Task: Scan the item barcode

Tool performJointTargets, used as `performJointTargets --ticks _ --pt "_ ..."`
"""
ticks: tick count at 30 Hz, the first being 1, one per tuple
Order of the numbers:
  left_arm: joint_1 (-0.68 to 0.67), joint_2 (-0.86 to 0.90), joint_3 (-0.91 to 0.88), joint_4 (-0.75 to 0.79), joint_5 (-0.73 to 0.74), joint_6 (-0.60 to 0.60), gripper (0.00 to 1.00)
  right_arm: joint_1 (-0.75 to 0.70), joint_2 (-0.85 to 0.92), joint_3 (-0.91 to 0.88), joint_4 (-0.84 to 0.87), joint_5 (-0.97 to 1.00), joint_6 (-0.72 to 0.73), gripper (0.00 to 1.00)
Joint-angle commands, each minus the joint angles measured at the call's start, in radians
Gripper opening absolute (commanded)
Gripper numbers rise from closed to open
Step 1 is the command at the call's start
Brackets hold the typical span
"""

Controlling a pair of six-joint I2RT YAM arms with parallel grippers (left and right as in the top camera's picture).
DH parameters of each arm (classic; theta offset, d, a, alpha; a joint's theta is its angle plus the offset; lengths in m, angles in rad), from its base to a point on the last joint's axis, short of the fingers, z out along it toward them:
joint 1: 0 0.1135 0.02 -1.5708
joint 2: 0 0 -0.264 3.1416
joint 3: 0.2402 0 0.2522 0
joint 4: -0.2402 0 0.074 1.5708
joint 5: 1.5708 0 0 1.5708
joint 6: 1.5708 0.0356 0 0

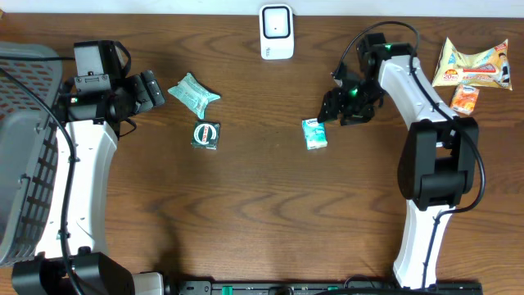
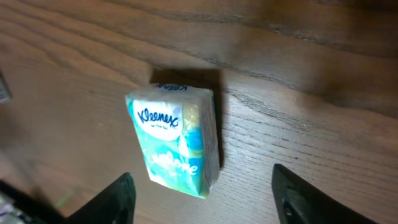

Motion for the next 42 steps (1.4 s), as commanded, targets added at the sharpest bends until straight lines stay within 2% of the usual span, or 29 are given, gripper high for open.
performJointTargets --ticks 1,5,8,9,11,14,17,20,23,32,33,35,36,42 --pt "0.003 0.006 -0.005 -0.003 -0.006 -0.008 0.98 0.002 -0.023 0.000 0.011 0.047 -0.006 0.68" --pt "0.003 0.006 -0.005 -0.003 -0.006 -0.008 0.98 0.009 -0.023 -0.044 0.071 0.037 0.070 0.68" --pt "0.003 0.006 -0.005 -0.003 -0.006 -0.008 0.97 0.019 -0.023 -0.090 0.121 -0.020 0.071 0.63" --pt "0.003 0.006 -0.005 -0.003 -0.006 -0.008 0.97 0.022 -0.023 -0.110 0.143 -0.032 0.071 0.59" --pt "0.003 0.006 -0.005 -0.003 -0.006 -0.008 0.98 0.023 -0.023 -0.144 0.180 -0.050 0.071 0.43" --pt "0.003 0.006 -0.005 -0.003 -0.006 -0.008 0.98 0.020 -0.023 -0.194 0.228 -0.094 0.072 0.35" --pt "0.003 0.006 -0.005 -0.003 -0.006 -0.008 0.98 0.020 -0.023 -0.233 0.253 -0.116 0.072 0.40" --pt "0.003 0.006 -0.005 -0.003 -0.006 -0.008 0.98 0.022 -0.023 -0.261 0.262 -0.114 0.072 0.51" --pt "0.003 0.006 -0.005 -0.003 -0.006 -0.008 0.98 0.022 -0.023 -0.272 0.261 -0.106 0.072 0.49" --pt "0.003 0.006 -0.005 -0.003 -0.006 -0.008 0.98 0.020 -0.023 -0.271 0.246 -0.084 0.106 0.34" --pt "0.003 0.006 -0.005 -0.003 -0.006 -0.008 0.98 0.020 -0.023 -0.271 0.246 -0.081 0.106 0.29" --pt "0.003 0.006 -0.005 -0.003 -0.006 -0.008 0.98 0.020 -0.023 -0.271 0.246 -0.081 0.105 0.14" --pt "0.003 0.006 -0.005 -0.003 -0.006 -0.008 0.98 0.020 -0.023 -0.270 0.245 -0.081 0.105 0.03" --pt "0.003 0.006 -0.005 -0.003 -0.006 -0.008 0.98 -0.007 -0.043 -0.249 0.246 -0.172 0.071 0.01"
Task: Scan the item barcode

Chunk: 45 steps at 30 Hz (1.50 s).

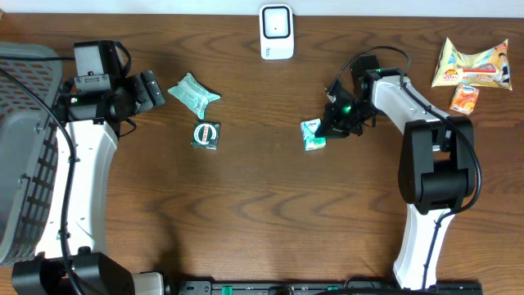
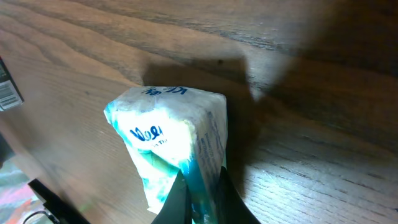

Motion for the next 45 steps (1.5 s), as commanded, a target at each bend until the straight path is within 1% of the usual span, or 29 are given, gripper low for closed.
performJointTargets --ticks 1,6,14,17,21,24,28,32,45 --pt "0.003 0.006 -0.005 -0.003 -0.006 -0.008 0.98 -0.023 -0.020 0.010 0.005 -0.076 -0.052 0.01" --pt "0.003 0.006 -0.005 -0.003 -0.006 -0.008 0.98 -0.058 -0.061 0.013 0.064 -0.371 -0.153 0.01" --pt "0.003 0.006 -0.005 -0.003 -0.006 -0.008 0.98 -0.086 -0.071 0.013 0.243 -0.777 -0.153 0.01" --pt "0.003 0.006 -0.005 -0.003 -0.006 -0.008 0.98 -0.086 -0.071 0.013 0.372 -0.989 -0.153 0.01" --pt "0.003 0.006 -0.005 -0.003 -0.006 -0.008 0.98 -0.086 -0.071 0.013 0.481 -0.988 -0.022 0.01" --pt "0.003 0.006 -0.005 -0.003 -0.006 -0.008 0.98 -0.086 -0.071 0.013 0.514 -0.989 -0.003 0.01" --pt "0.003 0.006 -0.005 -0.003 -0.006 -0.008 0.98 -0.086 -0.071 0.013 0.574 -0.988 0.067 0.01" --pt "0.003 0.006 -0.005 -0.003 -0.006 -0.008 0.98 -0.086 -0.071 0.013 0.594 -0.988 0.088 0.01" --pt "0.003 0.006 -0.005 -0.003 -0.006 -0.008 0.98 -0.074 -0.071 0.013 0.602 -0.988 0.088 0.01"
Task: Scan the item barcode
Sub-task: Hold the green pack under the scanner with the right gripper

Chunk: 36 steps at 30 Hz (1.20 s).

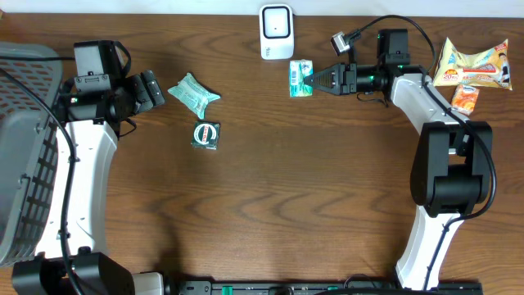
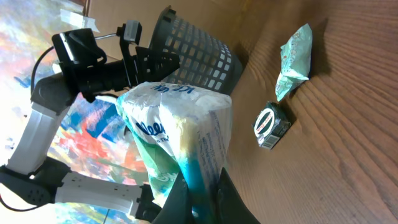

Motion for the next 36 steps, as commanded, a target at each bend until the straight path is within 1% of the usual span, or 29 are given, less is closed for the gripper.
performJointTargets --ticks 1,11,15,17,20,22,25,29,32,34,36 --pt "0.003 0.006 -0.005 -0.003 -0.006 -0.008 0.98 0.011 -0.030 0.011 0.003 -0.031 0.011 0.01" --pt "0.003 0.006 -0.005 -0.003 -0.006 -0.008 0.98 0.046 -0.030 0.011 0.002 0.057 0.011 0.01" --pt "0.003 0.006 -0.005 -0.003 -0.006 -0.008 0.98 0.056 -0.030 0.011 -0.007 0.182 0.011 0.01" --pt "0.003 0.006 -0.005 -0.003 -0.006 -0.008 0.98 0.066 -0.030 0.011 -0.042 0.323 0.029 0.01" --pt "0.003 0.006 -0.005 -0.003 -0.006 -0.008 0.98 0.098 -0.030 0.011 -0.119 0.662 0.034 0.01" --pt "0.003 0.006 -0.005 -0.003 -0.006 -0.008 0.97 0.132 -0.030 0.011 -0.151 0.870 -0.039 0.01" --pt "0.003 0.006 -0.005 -0.003 -0.006 -0.008 0.97 0.187 -0.035 0.038 -0.225 1.194 -0.079 0.01" --pt "0.003 0.006 -0.005 -0.003 -0.006 -0.008 0.98 0.259 -0.037 0.140 -0.335 1.561 -0.179 0.01" --pt "0.003 0.006 -0.005 -0.003 -0.006 -0.008 0.98 0.311 -0.037 0.196 -0.307 1.795 -0.274 0.01" --pt "0.003 0.006 -0.005 -0.003 -0.006 -0.008 0.98 0.338 -0.037 0.204 -0.229 1.892 -0.324 0.01" --pt "0.003 0.006 -0.005 -0.003 -0.006 -0.008 0.98 0.357 -0.036 0.204 -0.128 1.937 -0.359 0.01"
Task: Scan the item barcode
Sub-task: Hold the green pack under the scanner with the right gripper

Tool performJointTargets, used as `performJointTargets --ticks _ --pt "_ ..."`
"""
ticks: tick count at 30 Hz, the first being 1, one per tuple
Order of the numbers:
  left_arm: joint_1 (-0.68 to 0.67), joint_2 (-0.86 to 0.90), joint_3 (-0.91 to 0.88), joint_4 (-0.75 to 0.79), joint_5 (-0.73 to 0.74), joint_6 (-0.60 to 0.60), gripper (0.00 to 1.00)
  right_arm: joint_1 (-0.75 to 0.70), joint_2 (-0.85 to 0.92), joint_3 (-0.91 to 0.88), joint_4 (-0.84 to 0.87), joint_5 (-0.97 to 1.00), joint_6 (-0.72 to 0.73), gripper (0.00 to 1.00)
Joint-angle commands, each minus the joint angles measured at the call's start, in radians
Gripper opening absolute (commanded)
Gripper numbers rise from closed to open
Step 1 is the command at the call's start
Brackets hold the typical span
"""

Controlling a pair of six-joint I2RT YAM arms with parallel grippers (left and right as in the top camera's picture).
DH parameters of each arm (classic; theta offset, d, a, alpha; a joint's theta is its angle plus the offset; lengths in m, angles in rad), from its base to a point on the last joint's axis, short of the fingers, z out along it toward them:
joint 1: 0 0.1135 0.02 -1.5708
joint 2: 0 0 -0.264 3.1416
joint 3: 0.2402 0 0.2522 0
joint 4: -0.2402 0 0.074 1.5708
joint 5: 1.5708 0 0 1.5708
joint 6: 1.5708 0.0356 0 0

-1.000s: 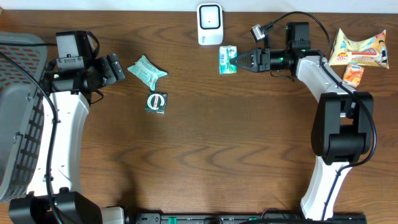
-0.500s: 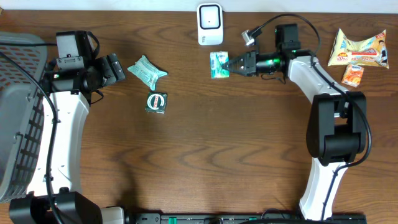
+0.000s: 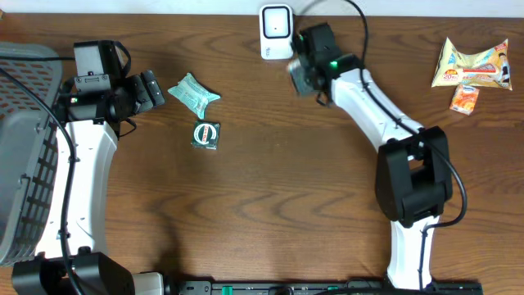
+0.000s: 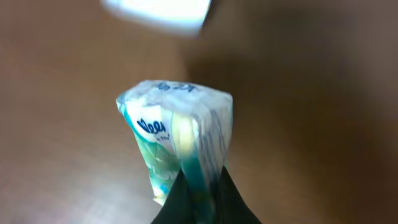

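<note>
A white scanner (image 3: 277, 33) stands at the far middle edge of the table; in the right wrist view it is a blurred white shape (image 4: 158, 9) at the top. My right gripper (image 3: 304, 74) is just right of and below the scanner, shut on a teal and white Kleenex tissue pack (image 3: 298, 79). In the wrist view, the black fingers (image 4: 180, 202) pinch the pack's (image 4: 174, 130) lower end and its printed face is toward the camera. No barcode shows. My left gripper (image 3: 154, 90) rests at the far left with its fingers apart, holding nothing.
A crumpled green packet (image 3: 193, 92) and a small dark green box (image 3: 205, 135) lie left of centre. A grey mesh basket (image 3: 24, 164) fills the left edge. A snack bag (image 3: 473, 64) and an orange packet (image 3: 464, 99) lie at the far right.
My right wrist has moved left from the far right side to just beside the scanner. The tissue pack stays clamped, and the camera now faces the table and the scanner. The left arm is unchanged.
My right gripper first hung open over the tissue pack, which lay on the table right of centre. Then it was shut on the pack, still on the table. Later it held the pack in the air to the right of the scanner, and now it holds it close beside the scanner.
</note>
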Motion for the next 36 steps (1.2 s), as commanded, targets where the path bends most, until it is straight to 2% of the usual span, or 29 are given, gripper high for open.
performJointTargets --ticks 1,6,13,16,21,28,36 --pt "0.003 0.006 -0.005 -0.003 -0.006 -0.008 0.98 0.031 -0.031 0.022 0.107 0.253 -0.139 0.01" --pt "0.003 0.006 -0.005 -0.003 -0.006 -0.008 0.98 0.049 -0.031 0.040 0.318 0.195 -0.183 0.01" --pt "0.003 0.006 -0.005 -0.003 -0.006 -0.008 0.98 0.021 0.004 0.141 0.425 0.080 -0.237 0.01" --pt "0.003 0.006 -0.005 -0.003 -0.006 -0.008 0.98 0.016 0.067 0.208 0.444 -0.014 -0.392 0.01" --pt "0.003 0.006 -0.005 -0.003 -0.006 -0.008 0.98 0.036 0.184 0.254 0.555 0.083 -0.736 0.01" --pt "0.003 0.006 -0.005 -0.003 -0.006 -0.008 0.98 0.053 0.277 0.254 0.686 0.127 -1.059 0.01" --pt "0.003 0.006 -0.005 -0.003 -0.006 -0.008 0.98 0.051 0.283 0.254 0.640 0.155 -1.053 0.01"
